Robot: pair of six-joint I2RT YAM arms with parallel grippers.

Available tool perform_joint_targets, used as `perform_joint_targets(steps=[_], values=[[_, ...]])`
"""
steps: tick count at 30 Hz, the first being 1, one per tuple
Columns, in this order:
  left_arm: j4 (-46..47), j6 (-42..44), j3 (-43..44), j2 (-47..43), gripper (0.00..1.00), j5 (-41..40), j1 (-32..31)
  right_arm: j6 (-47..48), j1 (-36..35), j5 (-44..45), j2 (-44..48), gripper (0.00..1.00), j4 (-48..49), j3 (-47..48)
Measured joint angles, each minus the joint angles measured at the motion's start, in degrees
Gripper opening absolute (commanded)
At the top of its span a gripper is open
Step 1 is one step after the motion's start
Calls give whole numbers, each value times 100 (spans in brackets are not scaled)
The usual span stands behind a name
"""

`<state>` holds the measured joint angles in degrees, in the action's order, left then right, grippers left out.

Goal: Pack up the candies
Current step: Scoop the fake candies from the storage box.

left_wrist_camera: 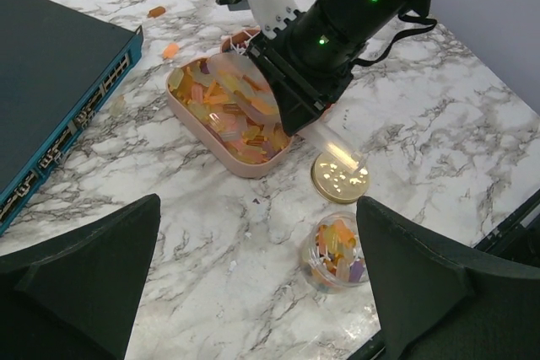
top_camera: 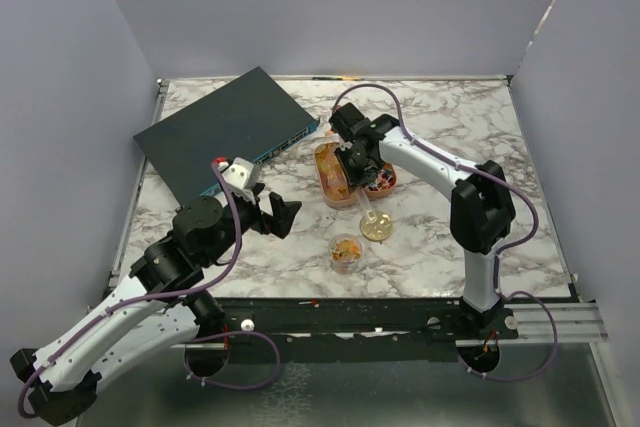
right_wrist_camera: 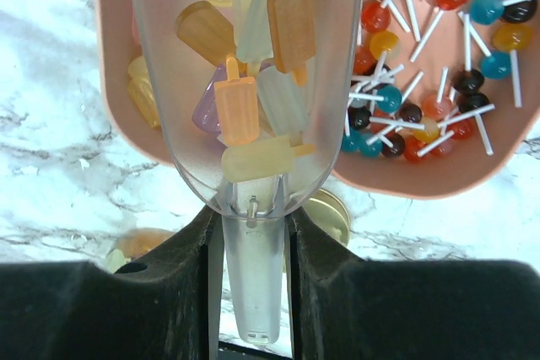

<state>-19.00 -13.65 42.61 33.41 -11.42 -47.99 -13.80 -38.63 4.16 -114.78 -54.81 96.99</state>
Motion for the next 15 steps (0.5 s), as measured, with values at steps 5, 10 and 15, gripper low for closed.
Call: perform_joint_targets(steps=[5, 10, 15], values=[[0, 0, 0, 33, 99, -26, 2, 197, -13, -2, 553, 1, 133, -321], [-2, -4, 0, 109, 99, -50, 2, 490, -63, -2, 1139, 0, 293, -802], [0, -26, 0, 205, 99, -55, 2, 953, -179, 4, 1781, 1, 461, -1473]])
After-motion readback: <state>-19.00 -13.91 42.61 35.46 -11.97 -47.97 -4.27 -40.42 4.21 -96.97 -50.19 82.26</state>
